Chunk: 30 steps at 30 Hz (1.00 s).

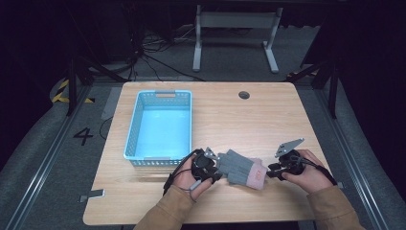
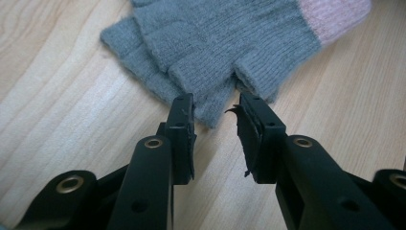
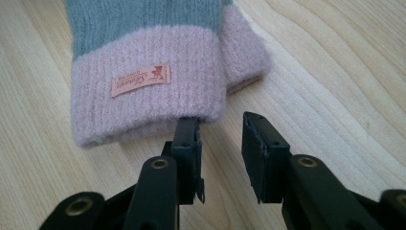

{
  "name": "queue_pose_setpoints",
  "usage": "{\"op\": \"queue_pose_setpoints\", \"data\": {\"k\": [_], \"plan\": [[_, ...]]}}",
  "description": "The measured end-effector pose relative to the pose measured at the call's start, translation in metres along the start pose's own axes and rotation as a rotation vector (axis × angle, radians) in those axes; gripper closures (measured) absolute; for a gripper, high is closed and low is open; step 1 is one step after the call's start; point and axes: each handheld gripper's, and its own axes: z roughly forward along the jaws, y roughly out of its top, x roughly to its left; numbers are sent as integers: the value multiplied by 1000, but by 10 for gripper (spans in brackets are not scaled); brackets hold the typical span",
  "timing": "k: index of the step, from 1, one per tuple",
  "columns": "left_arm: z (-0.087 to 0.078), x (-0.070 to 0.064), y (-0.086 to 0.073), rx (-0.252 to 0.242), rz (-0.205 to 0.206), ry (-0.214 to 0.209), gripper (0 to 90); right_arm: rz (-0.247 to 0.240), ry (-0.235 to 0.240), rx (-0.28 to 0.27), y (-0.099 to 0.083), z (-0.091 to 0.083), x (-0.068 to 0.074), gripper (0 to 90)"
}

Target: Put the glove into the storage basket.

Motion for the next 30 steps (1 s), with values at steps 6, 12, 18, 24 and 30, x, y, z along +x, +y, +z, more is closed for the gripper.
{"op": "queue_pose_setpoints", "data": {"k": [6,12,18,24,30], "plan": [[8,4,1,20,-15,22,676,3,4,-1,-1,1,-1,674],[14,8,3,16,-42,-10,679,-4,-8,1,-1,3,0,676],[14,3,5,18,-24,17,748,-18,-16,-2,0,4,1,698],[16,0,7,42,-6,49,814,-29,-19,-9,2,4,4,707],[14,-4,9,40,5,61,889,-66,-16,-19,5,2,8,823]]}}
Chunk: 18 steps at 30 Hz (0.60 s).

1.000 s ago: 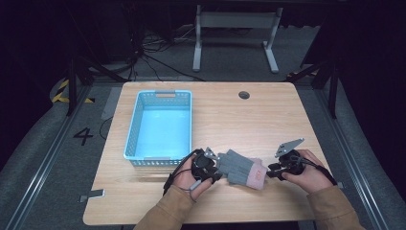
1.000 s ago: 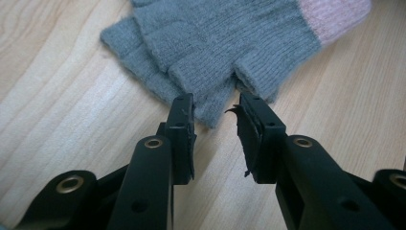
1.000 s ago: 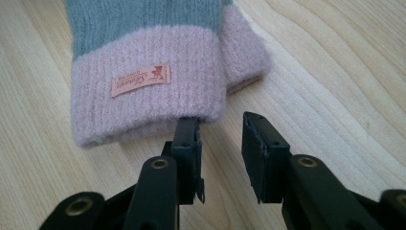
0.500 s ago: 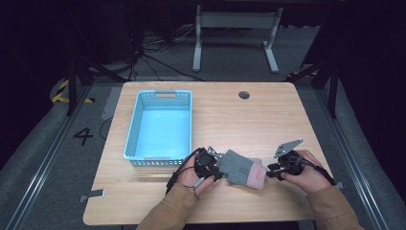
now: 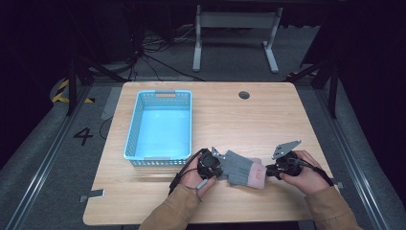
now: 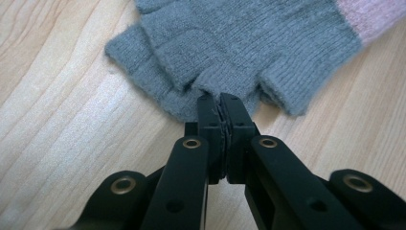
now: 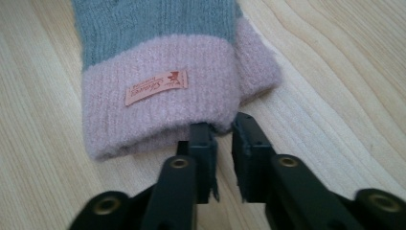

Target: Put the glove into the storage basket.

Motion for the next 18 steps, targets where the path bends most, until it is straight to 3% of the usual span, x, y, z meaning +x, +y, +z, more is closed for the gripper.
{"op": "queue_pose_setpoints", "data": {"k": [6,18], "plan": [[-11,-5,2,-30,18,0,892,27,8,-27,1,-9,0,866],[-29,-12,3,-66,23,-16,892,77,-45,-120,8,-22,-4,869]]}}
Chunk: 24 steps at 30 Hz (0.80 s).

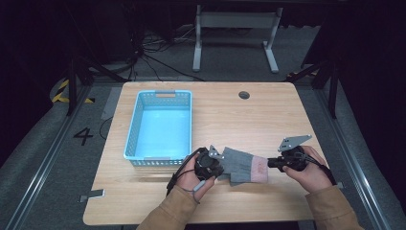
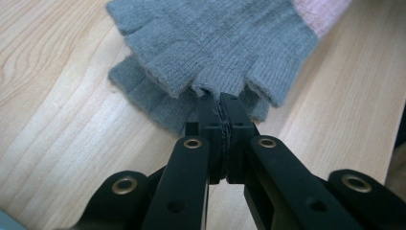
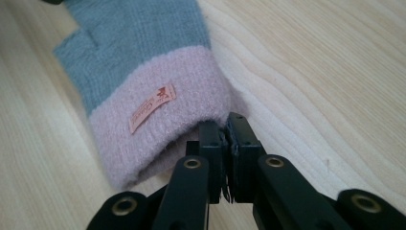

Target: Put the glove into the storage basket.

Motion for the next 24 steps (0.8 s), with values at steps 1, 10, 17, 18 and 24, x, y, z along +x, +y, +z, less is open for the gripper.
{"op": "queue_pose_setpoints", "data": {"k": [1,10,17,18,24], "plan": [[0,-1,0,5,1,-2,892,7,-4,-5,1,1,-1,869],[3,-4,-1,25,1,-10,892,32,-17,-3,2,17,-7,869],[4,-5,-1,53,13,-15,893,45,-6,7,2,26,-9,870],[4,-5,-1,58,12,-19,893,47,-6,9,2,27,-10,870],[6,-7,-2,77,24,-17,893,49,-3,13,2,32,-10,870]]}}
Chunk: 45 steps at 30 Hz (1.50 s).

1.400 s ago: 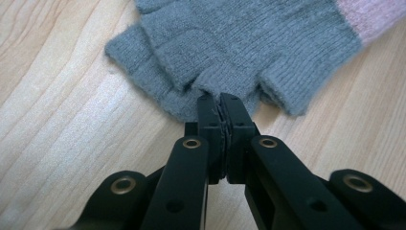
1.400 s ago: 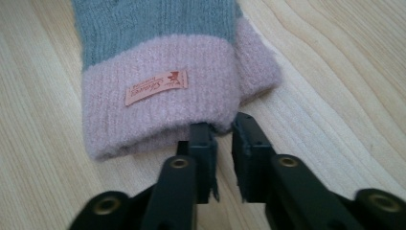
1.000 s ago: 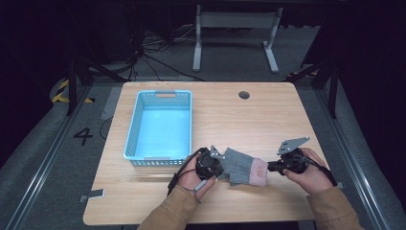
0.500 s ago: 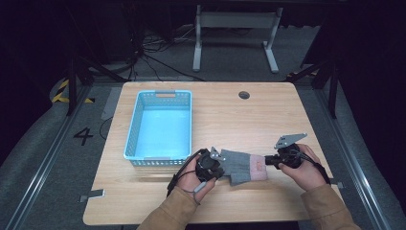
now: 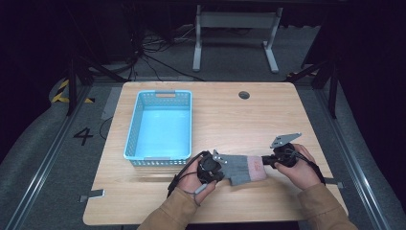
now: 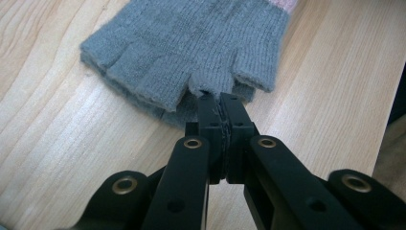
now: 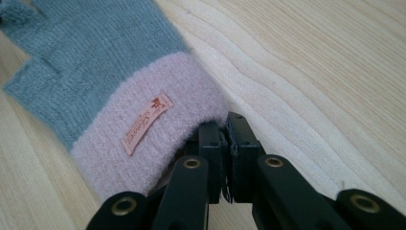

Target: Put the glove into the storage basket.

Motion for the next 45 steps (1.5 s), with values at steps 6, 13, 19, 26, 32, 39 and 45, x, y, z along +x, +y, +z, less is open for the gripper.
{"op": "queue_pose_setpoints", "data": {"k": [6,13,19,26,32,39,45], "plan": [[4,3,-2,20,-2,-12,893,1,5,-1,-1,5,-2,865],[4,7,-4,30,-18,7,886,-7,-10,8,-3,4,-3,757],[2,9,-4,26,-34,11,794,-6,-37,2,-5,-5,-6,736],[-4,10,-3,-19,-53,24,705,5,-58,-13,-7,-17,-9,725],[-7,9,1,-55,-54,27,597,18,-65,-24,-9,-24,-11,699],[-7,7,5,-93,-68,43,507,69,-66,-49,-13,-31,-15,608],[-3,4,9,-109,-64,41,463,126,-120,-106,-22,-26,-26,490]]}}
